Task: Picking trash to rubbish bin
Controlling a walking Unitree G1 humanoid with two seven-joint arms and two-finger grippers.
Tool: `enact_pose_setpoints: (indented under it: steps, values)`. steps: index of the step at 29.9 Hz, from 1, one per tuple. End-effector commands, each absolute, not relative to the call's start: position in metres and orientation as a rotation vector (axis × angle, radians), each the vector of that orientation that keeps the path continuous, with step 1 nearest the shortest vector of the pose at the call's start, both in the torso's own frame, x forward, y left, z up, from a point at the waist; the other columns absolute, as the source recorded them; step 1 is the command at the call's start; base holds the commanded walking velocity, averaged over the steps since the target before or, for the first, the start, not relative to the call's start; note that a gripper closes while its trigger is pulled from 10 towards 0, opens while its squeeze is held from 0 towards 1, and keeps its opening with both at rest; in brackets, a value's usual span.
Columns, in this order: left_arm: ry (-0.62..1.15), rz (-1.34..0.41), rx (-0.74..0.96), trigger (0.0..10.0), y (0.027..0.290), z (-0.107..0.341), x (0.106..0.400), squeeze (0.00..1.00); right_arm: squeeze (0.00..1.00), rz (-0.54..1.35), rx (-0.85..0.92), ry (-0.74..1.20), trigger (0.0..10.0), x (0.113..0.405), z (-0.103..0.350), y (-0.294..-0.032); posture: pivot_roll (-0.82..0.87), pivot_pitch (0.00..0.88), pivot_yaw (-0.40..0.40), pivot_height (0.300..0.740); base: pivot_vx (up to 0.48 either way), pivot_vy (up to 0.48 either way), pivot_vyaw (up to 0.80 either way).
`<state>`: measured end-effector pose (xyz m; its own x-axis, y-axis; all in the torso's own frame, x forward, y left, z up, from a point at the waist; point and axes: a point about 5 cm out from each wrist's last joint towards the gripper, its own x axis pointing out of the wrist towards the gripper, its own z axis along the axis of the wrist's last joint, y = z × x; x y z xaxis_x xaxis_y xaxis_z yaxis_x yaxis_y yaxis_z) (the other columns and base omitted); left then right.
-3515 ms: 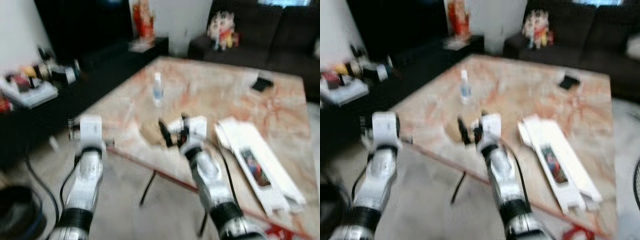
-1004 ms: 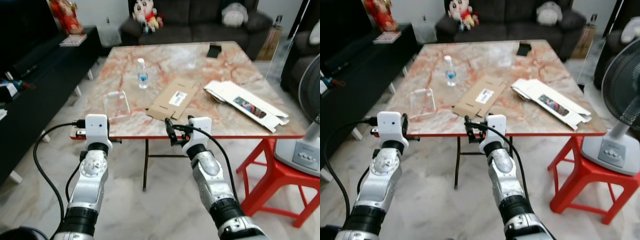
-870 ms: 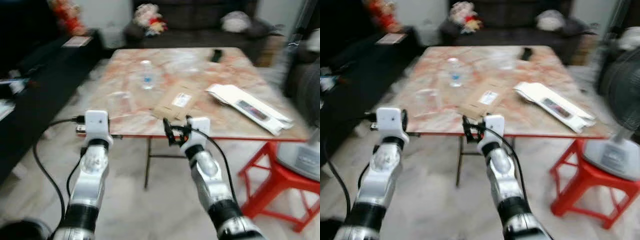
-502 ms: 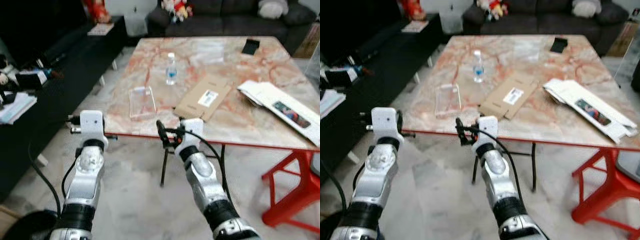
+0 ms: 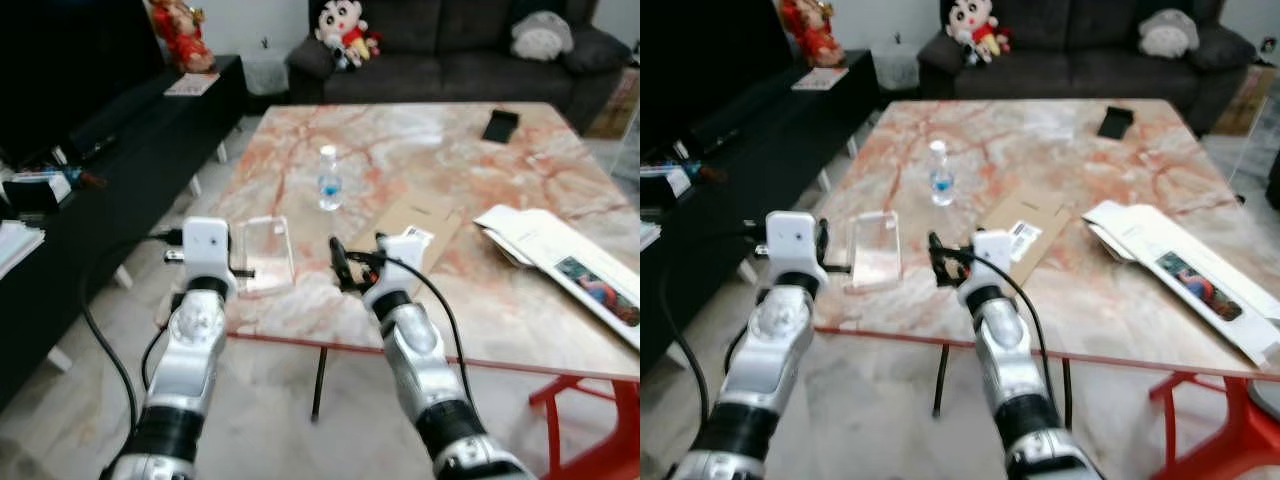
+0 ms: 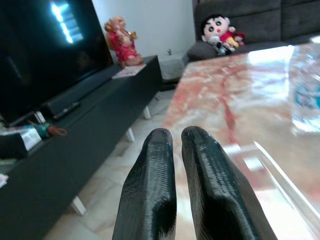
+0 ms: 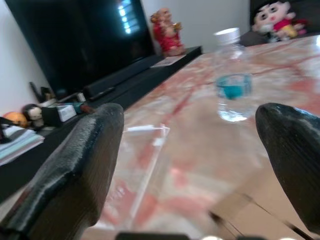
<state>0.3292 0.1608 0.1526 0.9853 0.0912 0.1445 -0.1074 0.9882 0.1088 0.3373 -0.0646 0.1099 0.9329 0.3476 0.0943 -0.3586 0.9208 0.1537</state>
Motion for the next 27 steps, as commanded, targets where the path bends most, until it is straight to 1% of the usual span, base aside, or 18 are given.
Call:
enact_pose_setpoints:
  steps: [1, 7, 14, 17, 18, 21, 27]
  values:
    - [-0.148, 0.090, 0.115, 10.0, 0.157, 0.156, 0.331, 0.00, 0.00, 0.357, 0.160, -0.072, 10.0, 0.339, 0.112, -0.068, 0.09, 0.006, 0.087, 0.740, 0.454, 0.000, 0.00]
    - [-0.138, 0.088, 0.118, 10.0, 0.158, 0.155, 0.331, 0.00, 0.00, 0.357, 0.158, -0.068, 10.0, 0.340, 0.112, -0.068, 0.10, 0.014, 0.085, 0.740, 0.451, 0.000, 0.00]
    - [-0.132, 0.070, 0.122, 10.0, 0.156, 0.153, 0.331, 0.00, 0.00, 0.362, 0.152, -0.060, 10.0, 0.340, 0.111, -0.068, 0.10, 0.018, 0.082, 0.740, 0.000, 0.000, 0.00]
    - [-0.107, 0.026, 0.115, 10.0, 0.151, 0.149, 0.332, 0.00, 0.00, 0.363, 0.149, -0.060, 10.0, 0.340, 0.111, -0.068, 0.10, 0.018, 0.082, 0.740, 0.000, 0.000, 0.00]
    - [-0.098, 0.007, 0.124, 10.0, 0.149, 0.147, 0.332, 1.00, 0.00, 0.363, 0.149, -0.059, 10.0, 0.340, 0.111, -0.068, 0.10, 0.018, 0.082, 0.740, 0.000, 0.000, 0.00]
    - [-0.070, -0.040, 0.141, 10.0, 0.143, 0.142, 0.331, 1.00, 0.00, 0.363, 0.149, -0.059, 10.0, 0.340, 0.111, -0.068, 0.10, 0.021, 0.083, 0.740, 0.000, 0.000, 0.00]
    - [-0.038, -0.049, 0.148, 10.0, 0.142, 0.137, 0.330, 1.00, 0.00, 0.368, 0.150, -0.056, 10.0, 0.338, 0.110, -0.066, 0.10, 0.028, 0.081, 0.740, 0.000, 0.000, 0.00]
